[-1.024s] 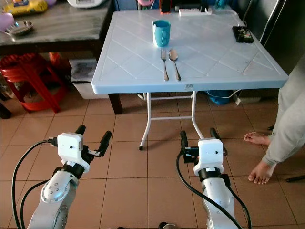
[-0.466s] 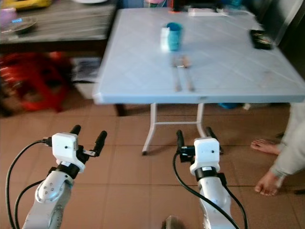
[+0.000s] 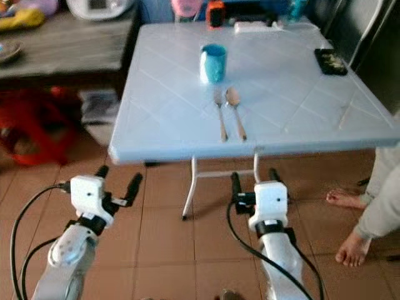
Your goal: Setting the table
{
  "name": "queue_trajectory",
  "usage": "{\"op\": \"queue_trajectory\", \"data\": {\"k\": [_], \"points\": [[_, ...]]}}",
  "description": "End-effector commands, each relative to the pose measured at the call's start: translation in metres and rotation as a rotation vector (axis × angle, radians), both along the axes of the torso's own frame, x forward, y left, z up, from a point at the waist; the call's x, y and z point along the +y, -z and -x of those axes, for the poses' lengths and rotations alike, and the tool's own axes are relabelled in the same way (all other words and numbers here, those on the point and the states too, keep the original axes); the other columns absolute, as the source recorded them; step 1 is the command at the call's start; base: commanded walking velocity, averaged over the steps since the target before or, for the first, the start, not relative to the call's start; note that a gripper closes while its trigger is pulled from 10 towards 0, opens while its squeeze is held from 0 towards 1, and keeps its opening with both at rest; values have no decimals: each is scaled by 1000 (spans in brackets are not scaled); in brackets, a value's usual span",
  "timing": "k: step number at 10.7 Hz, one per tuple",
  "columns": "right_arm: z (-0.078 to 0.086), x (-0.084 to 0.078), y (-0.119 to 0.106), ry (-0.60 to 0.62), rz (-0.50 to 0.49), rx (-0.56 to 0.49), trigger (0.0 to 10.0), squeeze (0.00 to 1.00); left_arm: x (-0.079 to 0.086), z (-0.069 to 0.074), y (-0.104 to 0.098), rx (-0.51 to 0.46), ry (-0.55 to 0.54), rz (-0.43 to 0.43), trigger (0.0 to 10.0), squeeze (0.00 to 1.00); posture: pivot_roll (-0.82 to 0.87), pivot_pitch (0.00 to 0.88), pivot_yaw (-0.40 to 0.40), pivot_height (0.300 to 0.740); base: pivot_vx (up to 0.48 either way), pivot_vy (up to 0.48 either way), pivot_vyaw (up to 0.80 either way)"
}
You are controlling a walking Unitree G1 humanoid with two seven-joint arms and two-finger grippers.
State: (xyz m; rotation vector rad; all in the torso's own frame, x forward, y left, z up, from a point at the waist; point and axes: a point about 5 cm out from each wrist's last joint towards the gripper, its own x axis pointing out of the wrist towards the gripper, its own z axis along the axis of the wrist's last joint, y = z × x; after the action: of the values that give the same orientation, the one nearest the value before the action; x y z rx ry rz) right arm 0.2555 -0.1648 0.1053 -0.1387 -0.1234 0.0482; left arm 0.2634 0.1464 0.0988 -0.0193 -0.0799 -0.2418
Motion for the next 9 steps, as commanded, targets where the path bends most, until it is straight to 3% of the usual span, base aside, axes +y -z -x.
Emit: {"op": "queue_trajectory", "data": {"k": [1,4,8,9], "points": [[1,-3,-11,4,5,-42,10000,0,-3,1,-3,-9,15,7,10000,0,-81,164,54,740,390,0,0],[-4,3,-49,-17,-11,-175,10000,0,1,-2,-22,-63,8,23,10000,0,-83,166,55,740,391,0,0],[-2,6,-45,-30,-14,-146,10000,0,1,0,-22,-55,10,18,10000,0,-78,166,56,740,368,0,0],[-1,8,-44,-36,-20,-135,10000,0,1,2,-20,-50,10,6,10000,0,-77,167,56,740,0,0,0]]}}
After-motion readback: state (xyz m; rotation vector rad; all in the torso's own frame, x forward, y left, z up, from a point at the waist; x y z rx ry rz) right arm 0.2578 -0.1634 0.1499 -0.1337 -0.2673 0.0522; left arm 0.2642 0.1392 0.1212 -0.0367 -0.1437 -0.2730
